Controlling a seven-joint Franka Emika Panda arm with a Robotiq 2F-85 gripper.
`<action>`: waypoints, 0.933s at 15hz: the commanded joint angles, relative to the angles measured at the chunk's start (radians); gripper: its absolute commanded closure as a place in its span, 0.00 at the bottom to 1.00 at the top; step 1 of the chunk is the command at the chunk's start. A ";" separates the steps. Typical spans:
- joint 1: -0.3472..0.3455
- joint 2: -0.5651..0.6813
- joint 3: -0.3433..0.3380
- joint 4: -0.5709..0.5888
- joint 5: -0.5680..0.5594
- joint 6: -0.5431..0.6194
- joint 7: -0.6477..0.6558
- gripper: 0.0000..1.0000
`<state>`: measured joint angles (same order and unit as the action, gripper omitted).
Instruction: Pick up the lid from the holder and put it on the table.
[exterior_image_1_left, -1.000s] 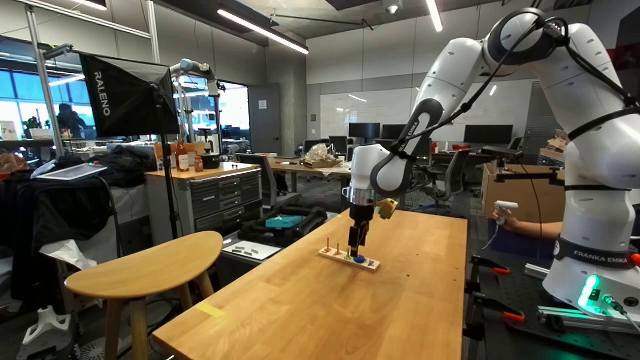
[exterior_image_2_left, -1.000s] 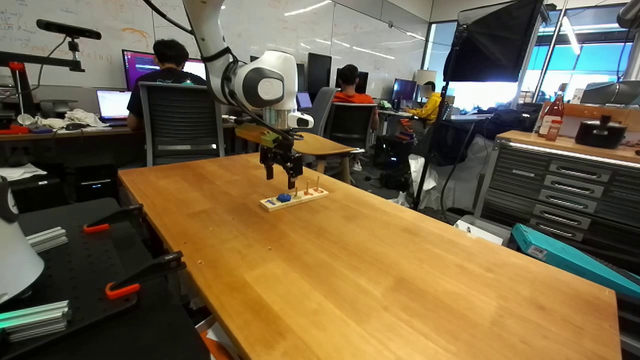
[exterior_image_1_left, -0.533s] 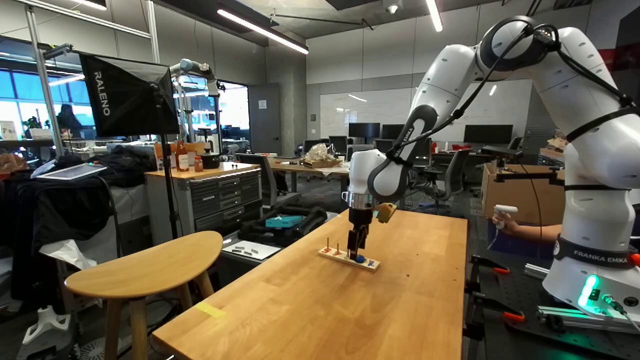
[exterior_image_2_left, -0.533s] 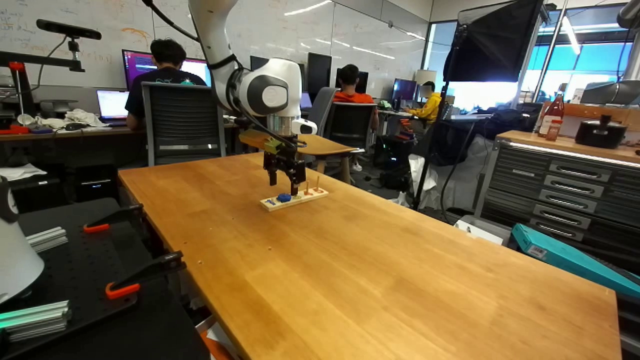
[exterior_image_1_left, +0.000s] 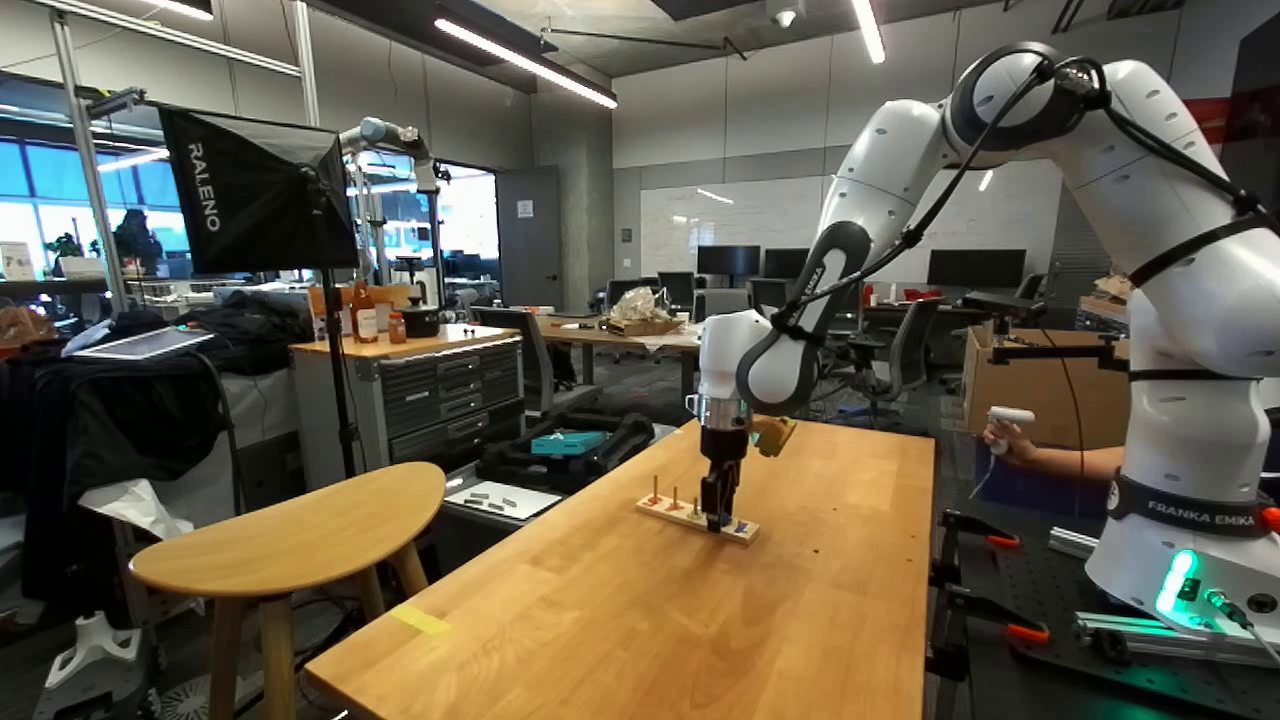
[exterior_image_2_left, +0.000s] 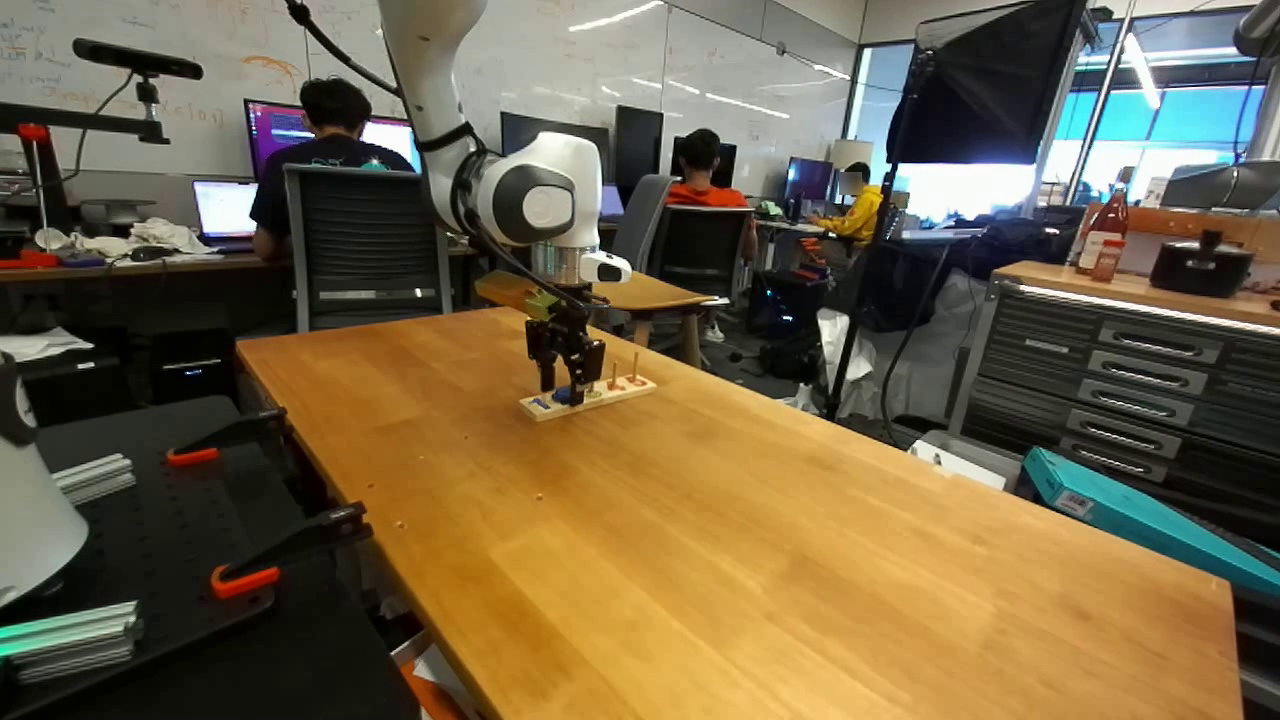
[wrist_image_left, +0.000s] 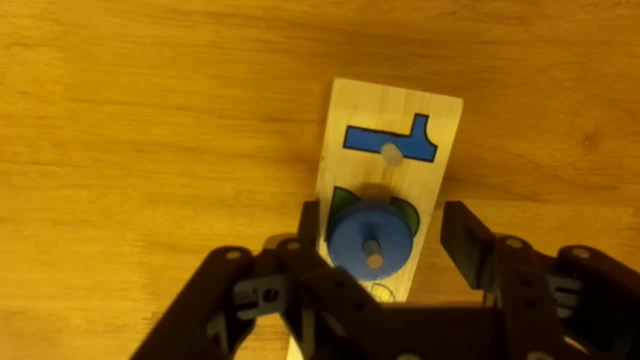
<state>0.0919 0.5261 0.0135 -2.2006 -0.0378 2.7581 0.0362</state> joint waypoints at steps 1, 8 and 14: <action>0.015 0.021 -0.010 0.032 -0.010 0.017 0.022 0.65; 0.018 0.008 -0.005 0.039 -0.005 0.003 0.029 0.06; 0.016 0.014 -0.003 0.038 -0.003 0.007 0.026 0.58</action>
<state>0.0998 0.5250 0.0160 -2.1816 -0.0378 2.7582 0.0443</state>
